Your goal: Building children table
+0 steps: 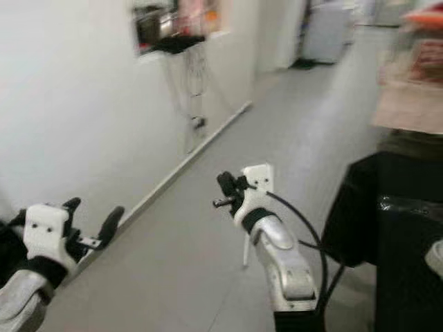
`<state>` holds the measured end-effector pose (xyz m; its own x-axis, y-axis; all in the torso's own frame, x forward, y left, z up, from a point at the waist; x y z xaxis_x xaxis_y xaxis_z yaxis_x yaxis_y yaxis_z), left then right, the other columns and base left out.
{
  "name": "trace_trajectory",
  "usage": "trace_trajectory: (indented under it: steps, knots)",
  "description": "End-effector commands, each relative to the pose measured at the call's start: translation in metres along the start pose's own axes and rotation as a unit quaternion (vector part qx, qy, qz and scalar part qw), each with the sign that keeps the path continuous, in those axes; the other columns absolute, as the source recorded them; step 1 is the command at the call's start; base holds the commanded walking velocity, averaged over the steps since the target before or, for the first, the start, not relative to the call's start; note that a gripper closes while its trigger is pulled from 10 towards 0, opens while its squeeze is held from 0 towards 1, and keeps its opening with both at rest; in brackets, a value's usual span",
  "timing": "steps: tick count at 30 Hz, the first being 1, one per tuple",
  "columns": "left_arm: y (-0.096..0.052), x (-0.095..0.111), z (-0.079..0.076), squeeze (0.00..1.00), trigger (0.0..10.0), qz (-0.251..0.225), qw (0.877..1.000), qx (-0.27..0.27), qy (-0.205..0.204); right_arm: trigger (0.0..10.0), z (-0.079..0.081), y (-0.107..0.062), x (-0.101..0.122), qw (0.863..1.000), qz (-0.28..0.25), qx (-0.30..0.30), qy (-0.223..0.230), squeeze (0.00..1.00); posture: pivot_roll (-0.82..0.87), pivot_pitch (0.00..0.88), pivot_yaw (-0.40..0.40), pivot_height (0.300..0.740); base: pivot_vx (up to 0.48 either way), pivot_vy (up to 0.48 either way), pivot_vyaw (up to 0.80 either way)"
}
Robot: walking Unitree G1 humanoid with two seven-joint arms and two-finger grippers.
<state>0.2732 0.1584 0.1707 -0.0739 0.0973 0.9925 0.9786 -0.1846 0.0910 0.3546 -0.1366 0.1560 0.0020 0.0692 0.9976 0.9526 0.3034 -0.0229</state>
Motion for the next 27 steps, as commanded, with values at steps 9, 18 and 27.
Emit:
trace_trajectory:
  steps: [9, 18, 27]
  knots:
    - [0.000, -0.001, 0.007, 0.00, 10.0, 0.002, 1.000, 0.008, 0.004, 10.0, 0.003, 0.007, -0.002, 1.000, 0.007, -0.006, 0.007, 0.00, 0.00, 0.000, 0.020, 0.740, 0.338, 0.000, -0.18]
    - [0.001, -0.001, 0.007, 0.00, 10.0, 0.001, 1.000, 0.004, 0.004, 10.0, -0.003, 0.009, -0.001, 1.000, 0.005, -0.020, -0.001, 0.00, 0.01, 0.000, 0.022, 0.740, 0.339, 0.000, -0.80]
    - [0.001, 0.000, 0.007, 0.00, 10.0, 0.001, 1.000, 0.000, 0.004, 10.0, -0.006, 0.010, 0.003, 1.000, -0.003, -0.028, -0.011, 0.00, 0.01, 0.000, 0.024, 0.740, 0.336, 0.000, -0.80]
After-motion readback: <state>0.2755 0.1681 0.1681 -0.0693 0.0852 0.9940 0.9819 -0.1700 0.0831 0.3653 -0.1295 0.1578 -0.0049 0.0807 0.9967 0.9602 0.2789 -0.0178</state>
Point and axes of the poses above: a point about 5 cm out from each wrist's last joint towards the gripper, its own y axis pointing out of the wrist towards the gripper, its own x axis along the axis of the wrist's last joint, z = x × y, the point moved 6 cm from there along y, pointing out of the wrist towards the gripper, and after that the axes turned 9 degrees about -y, right-handed, at the moved point
